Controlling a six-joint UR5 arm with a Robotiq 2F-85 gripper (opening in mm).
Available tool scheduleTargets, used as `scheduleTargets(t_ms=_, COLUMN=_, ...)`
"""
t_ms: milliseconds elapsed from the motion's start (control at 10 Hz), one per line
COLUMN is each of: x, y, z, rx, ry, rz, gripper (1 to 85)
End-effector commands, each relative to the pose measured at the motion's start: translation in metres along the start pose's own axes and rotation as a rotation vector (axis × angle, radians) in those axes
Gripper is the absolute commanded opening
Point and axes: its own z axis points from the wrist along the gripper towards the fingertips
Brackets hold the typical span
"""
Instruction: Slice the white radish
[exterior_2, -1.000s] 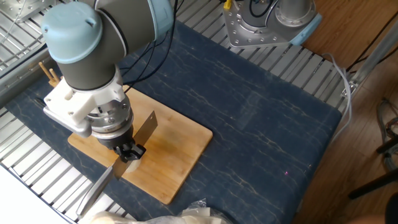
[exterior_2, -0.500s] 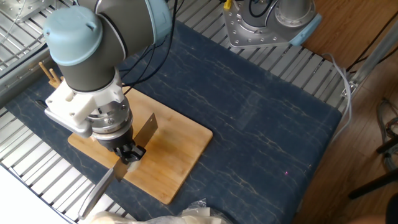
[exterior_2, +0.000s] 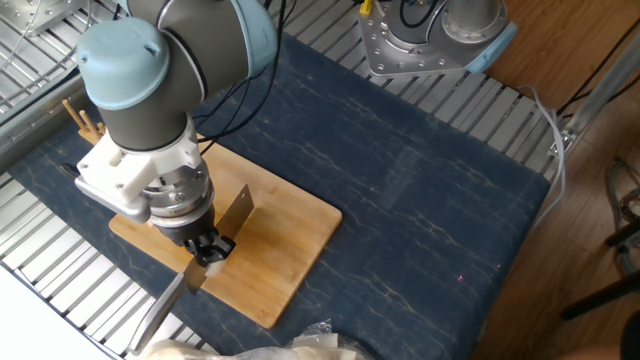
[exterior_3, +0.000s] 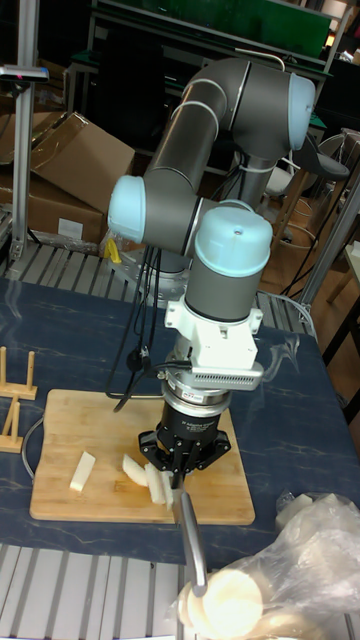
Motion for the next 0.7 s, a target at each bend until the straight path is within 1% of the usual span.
scheduleTargets(t_ms=0, x=0.001, y=0.001, z=-0.01, rx=-0.002, ry=0.022, rz=0.008, gripper=1.0)
scheduleTargets(t_ms=100, x=0.003, y=0.002, z=-0.018, rx=-0.01, ry=0.029, rz=0.007, gripper=1.0)
scheduleTargets(t_ms=200, x=0.005, y=0.004, z=-0.02, rx=-0.005, ry=0.03, rz=0.014, gripper=1.0)
scheduleTargets(t_ms=300, x=0.007, y=0.004, z=-0.021, rx=-0.015, ry=0.036, rz=0.017, gripper=1.0)
scheduleTargets(t_ms=400, x=0.009, y=0.005, z=-0.026, rx=-0.012, ry=0.046, rz=0.021, gripper=1.0)
scheduleTargets(t_ms=600, x=0.014, y=0.01, z=-0.041, rx=-0.027, ry=0.065, rz=0.028, gripper=1.0)
